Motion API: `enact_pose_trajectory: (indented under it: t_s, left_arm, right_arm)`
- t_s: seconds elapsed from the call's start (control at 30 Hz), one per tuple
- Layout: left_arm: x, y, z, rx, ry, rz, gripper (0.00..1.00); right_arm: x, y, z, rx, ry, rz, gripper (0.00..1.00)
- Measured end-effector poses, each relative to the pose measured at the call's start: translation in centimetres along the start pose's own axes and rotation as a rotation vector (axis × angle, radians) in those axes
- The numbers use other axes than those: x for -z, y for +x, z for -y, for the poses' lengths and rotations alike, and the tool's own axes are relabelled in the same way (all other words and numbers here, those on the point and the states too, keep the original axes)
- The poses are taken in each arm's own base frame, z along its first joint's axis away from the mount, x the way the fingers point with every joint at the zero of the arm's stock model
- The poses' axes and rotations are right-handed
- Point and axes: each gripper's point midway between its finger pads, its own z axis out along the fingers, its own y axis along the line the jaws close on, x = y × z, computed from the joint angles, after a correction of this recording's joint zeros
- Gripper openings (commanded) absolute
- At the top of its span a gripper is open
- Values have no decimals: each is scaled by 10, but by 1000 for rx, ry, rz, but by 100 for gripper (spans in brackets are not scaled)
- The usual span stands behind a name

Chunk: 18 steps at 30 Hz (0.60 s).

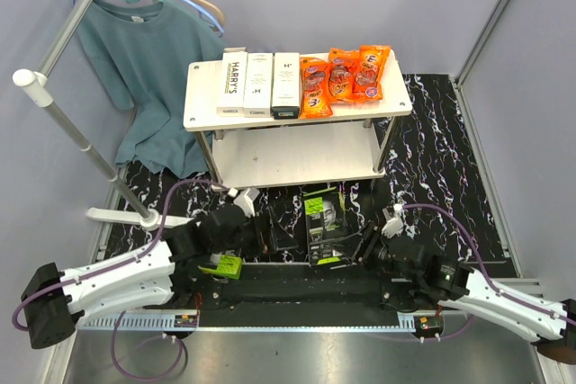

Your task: Place and organize the shaving razors onto the shelf

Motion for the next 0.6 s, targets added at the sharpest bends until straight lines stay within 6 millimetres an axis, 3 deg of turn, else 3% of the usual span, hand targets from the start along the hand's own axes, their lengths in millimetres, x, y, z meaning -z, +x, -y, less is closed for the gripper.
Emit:
enact_pose_trajectory:
  t_s: [0.17,0.6]
  left_arm:
    - [-8,13,-3,57,94,-30,90]
    - [-17,28,46,76,389,-87,90]
  right_arm:
    - [8,-14,-14,-12,-62,62,24]
    - [16,-27,-33,-7,-114,117,24]
